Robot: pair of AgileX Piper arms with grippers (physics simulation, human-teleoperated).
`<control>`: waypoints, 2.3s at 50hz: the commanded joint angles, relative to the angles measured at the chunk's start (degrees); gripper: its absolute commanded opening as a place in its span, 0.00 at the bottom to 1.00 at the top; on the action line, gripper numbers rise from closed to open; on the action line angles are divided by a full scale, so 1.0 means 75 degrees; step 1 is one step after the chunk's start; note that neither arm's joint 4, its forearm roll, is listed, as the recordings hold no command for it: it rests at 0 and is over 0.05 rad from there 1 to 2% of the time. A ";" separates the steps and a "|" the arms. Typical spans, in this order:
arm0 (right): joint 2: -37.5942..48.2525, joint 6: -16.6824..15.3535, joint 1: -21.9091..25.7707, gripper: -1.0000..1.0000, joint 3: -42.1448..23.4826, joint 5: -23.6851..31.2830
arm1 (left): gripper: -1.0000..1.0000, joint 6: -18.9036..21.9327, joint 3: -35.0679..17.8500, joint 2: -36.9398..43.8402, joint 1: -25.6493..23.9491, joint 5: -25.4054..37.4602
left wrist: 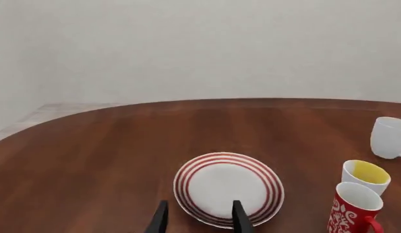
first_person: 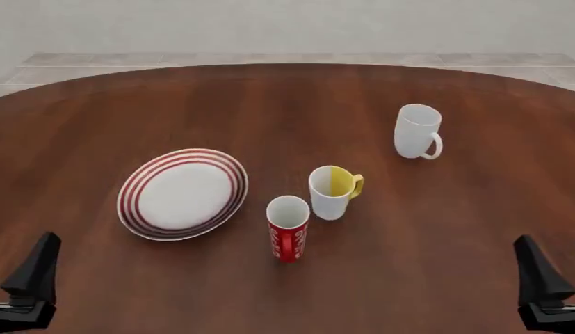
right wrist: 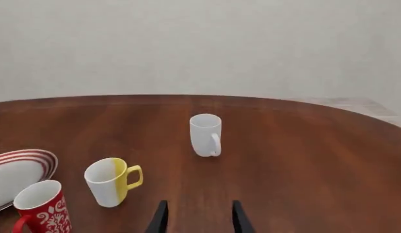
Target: Pick up the red mug and put it on the plate
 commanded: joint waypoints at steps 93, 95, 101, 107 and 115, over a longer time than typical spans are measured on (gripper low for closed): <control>-0.0013 -0.0034 0.0031 1.00 0.0008 0.0083 | 1.00 -0.1431 -0.6635 0.6593 -0.4665 0.4060; -0.0013 -0.0028 0.0027 1.00 0.0008 0.0083 | 1.00 -0.1484 -0.6664 0.6706 -0.4711 0.4104; -0.0014 -0.0012 0.0037 1.00 0.0008 0.0089 | 1.00 -0.1757 -0.6584 0.6838 -0.4766 0.4134; -0.0019 0.0008 0.0052 1.00 0.0008 0.0083 | 1.00 -0.1807 -0.6787 0.7125 -0.5085 0.4060; -0.0020 0.0036 0.0023 1.00 0.0008 0.0084 | 1.00 -0.1878 -0.6952 0.7527 -0.5258 0.3900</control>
